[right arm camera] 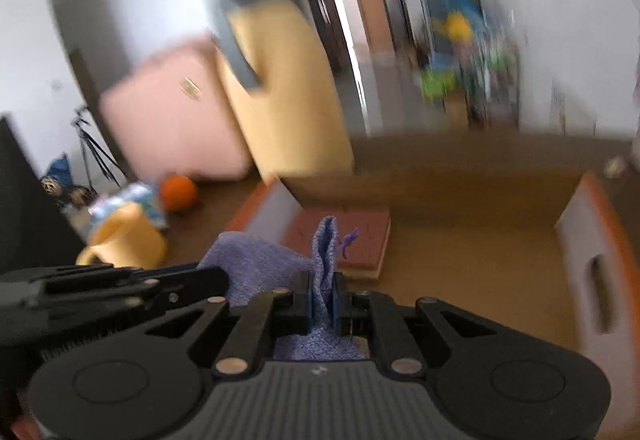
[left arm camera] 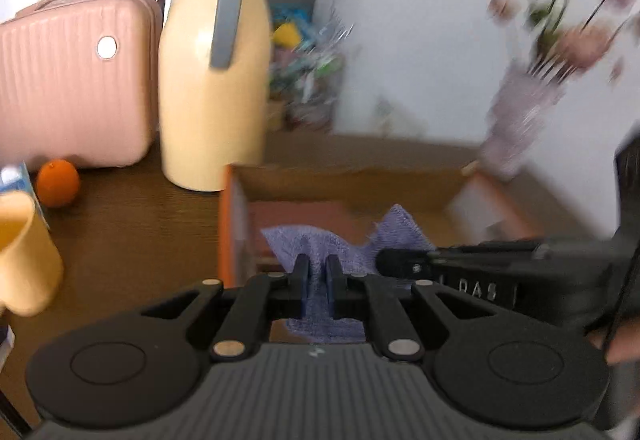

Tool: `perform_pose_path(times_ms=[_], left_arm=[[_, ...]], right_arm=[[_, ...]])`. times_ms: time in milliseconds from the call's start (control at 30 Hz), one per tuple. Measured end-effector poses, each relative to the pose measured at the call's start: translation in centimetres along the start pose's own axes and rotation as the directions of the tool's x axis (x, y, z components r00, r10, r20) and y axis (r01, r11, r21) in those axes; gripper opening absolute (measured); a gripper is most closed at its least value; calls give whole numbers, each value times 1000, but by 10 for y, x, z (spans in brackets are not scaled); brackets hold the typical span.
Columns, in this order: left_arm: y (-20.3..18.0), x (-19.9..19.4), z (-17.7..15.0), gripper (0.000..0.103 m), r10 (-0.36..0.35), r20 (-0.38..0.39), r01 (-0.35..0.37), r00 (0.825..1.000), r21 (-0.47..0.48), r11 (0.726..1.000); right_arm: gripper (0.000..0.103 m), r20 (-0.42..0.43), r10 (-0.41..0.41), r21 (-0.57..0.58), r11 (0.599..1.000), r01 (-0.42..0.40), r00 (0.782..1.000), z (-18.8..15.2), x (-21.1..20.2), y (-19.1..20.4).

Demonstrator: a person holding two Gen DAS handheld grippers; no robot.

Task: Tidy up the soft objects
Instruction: 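Lower the lavender towel into the box beside the sponge and release, then return the right gripper to the pile and grasp the pink socks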

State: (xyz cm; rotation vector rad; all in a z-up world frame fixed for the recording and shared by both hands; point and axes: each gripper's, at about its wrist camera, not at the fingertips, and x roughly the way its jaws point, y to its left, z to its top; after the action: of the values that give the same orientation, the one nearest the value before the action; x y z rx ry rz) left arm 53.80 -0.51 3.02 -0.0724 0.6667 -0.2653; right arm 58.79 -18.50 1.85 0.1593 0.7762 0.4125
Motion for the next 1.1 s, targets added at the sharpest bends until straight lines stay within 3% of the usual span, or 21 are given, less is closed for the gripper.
perform_pose_path(times_ms=[100, 167, 233, 367, 667, 867, 1033, 1100], left_arm=[[6, 35, 1, 14, 88, -56, -84, 995, 59, 995], [7, 37, -3, 26, 117, -29, -114, 993, 86, 990], [9, 34, -2, 32, 108, -12, -106, 994, 96, 990], [11, 18, 5, 32, 103, 5, -103, 995, 90, 991], [6, -76, 19, 44, 129, 108, -138, 986, 81, 987], [3, -150, 13, 55, 173, 180, -191, 968, 84, 978], [-13, -186, 3, 63, 158, 203, -176, 966, 73, 982], [-19, -203, -12, 72, 145, 231, -164, 962, 65, 984]], right_arm=[[18, -76, -62, -15, 998, 61, 995, 8, 40, 2], [24, -93, -103, -29, 994, 101, 990, 7, 47, 2], [42, -92, -110, -28, 994, 107, 990, 6, 44, -1], [43, -64, -125, -19, 992, 124, 990, 12, 25, -10], [55, 113, -185, -80, 978, 195, 976, 23, -99, -19], [61, 232, -235, -78, 963, 259, 944, -3, -196, -30], [61, 287, -211, -43, 972, 232, 934, -31, -247, -29], [61, 315, -203, -57, 971, 232, 927, -51, -263, -23]])
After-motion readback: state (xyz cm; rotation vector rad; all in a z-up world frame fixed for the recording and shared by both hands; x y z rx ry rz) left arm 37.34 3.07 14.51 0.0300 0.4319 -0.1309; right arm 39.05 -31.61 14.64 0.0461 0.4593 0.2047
